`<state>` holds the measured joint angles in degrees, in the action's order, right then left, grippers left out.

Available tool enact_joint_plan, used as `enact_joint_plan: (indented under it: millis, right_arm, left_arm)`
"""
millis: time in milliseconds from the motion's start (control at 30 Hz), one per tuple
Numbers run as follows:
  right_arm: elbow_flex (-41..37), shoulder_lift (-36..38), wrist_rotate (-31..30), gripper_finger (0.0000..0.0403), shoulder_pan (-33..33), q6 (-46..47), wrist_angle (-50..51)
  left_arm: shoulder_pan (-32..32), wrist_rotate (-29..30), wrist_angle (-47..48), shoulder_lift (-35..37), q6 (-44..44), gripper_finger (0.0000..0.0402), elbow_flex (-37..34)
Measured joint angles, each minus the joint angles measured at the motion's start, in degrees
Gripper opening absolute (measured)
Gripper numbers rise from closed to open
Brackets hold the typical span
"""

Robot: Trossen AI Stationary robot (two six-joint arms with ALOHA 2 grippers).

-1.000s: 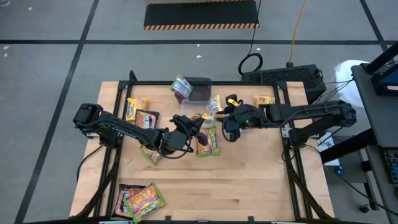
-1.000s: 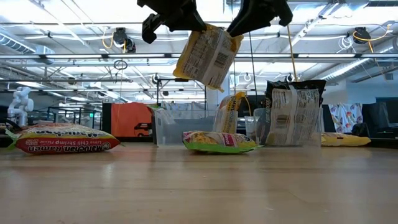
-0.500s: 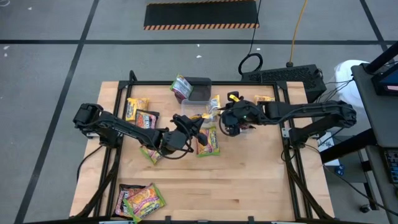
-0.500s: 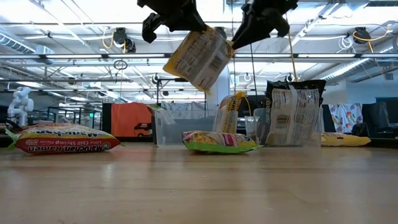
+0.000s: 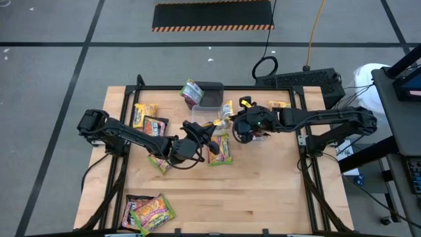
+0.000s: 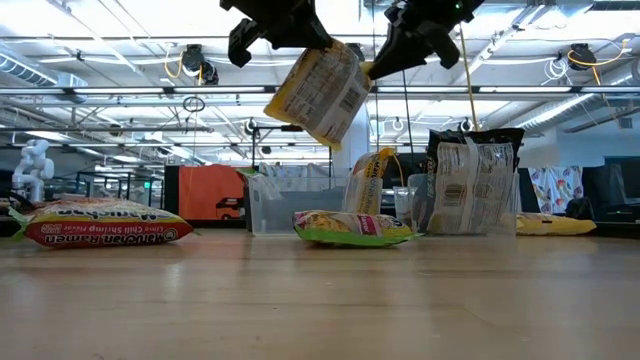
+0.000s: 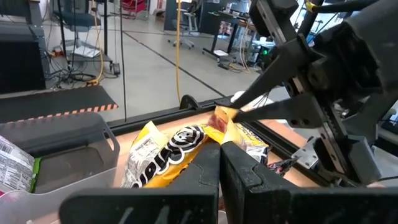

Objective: Sort Maruchan noodles
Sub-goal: Put the yellow noodle pack into the left transparent bin

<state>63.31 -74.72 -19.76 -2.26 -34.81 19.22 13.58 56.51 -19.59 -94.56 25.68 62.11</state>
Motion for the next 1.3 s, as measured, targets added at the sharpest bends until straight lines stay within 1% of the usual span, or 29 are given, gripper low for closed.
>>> enact_joint_plan:
  millis: [167, 367, 567, 700, 867, 1000, 1100, 1200, 1233, 1300]
  right_arm:
    - [0.0, 0.0, 0.35, 0.0001, -0.19, -1.49, -1.0]
    - [0.0, 0.0, 0.41, 0.0, -1.87, -2.5, -1.84]
    - [0.0, 0.04, 0.22, 0.0, -3.66, -4.03, -5.72]
    - [0.0, 0.04, 0.63, 0.0, -4.94, -4.08, -5.93]
    - [0.0, 0.04, 5.36, 0.0, -7.53, -4.14, -8.56]
    - [0.02, 0.04, 7.92, 0.0, -9.62, -4.96, -10.05]
    - [0.02, 0.02, 11.28, 0.0, -11.26, -4.96, -11.31]
    - [0.07, 0.09, 14.23, 0.0, -12.7, -4.94, -11.88]
    - [0.07, -0.06, 14.51, 0.0, -12.89, -4.94, -11.77]
    - [0.07, -0.8, 14.38, 0.0, -13.32, -4.97, -12.23]
  left_arm:
    - [0.0, 0.0, 0.4, 0.02, 0.0, 0.0001, 0.0]
    - [-0.63, -0.07, 0.75, 0.01, 0.23, 0.0001, 0.0]
    - [-2.86, -2.53, 4.34, 0.0, 3.89, 0.0001, 0.0]
    - [-4.19, -2.71, 4.92, 0.0, 4.87, 0.0001, 0.0]
    - [-6.04, -3.06, 4.79, -0.42, 4.85, 0.0001, 0.0]
    - [-7.84, -5.42, 4.44, -1.82, 5.53, 0.0001, -0.02]
    - [-9.0, -7.38, 4.83, -2.72, 6.44, 0.0001, -0.07]
    - [-9.84, -9.3, 2.14, -4.53, 7.41, 0.0001, 0.0]
    - [-9.92, -9.85, 2.08, -4.94, 7.49, 0.0001, -0.02]
    - [-10.2, -11.18, -1.03, -6.2, 7.76, 0.0001, -0.01]
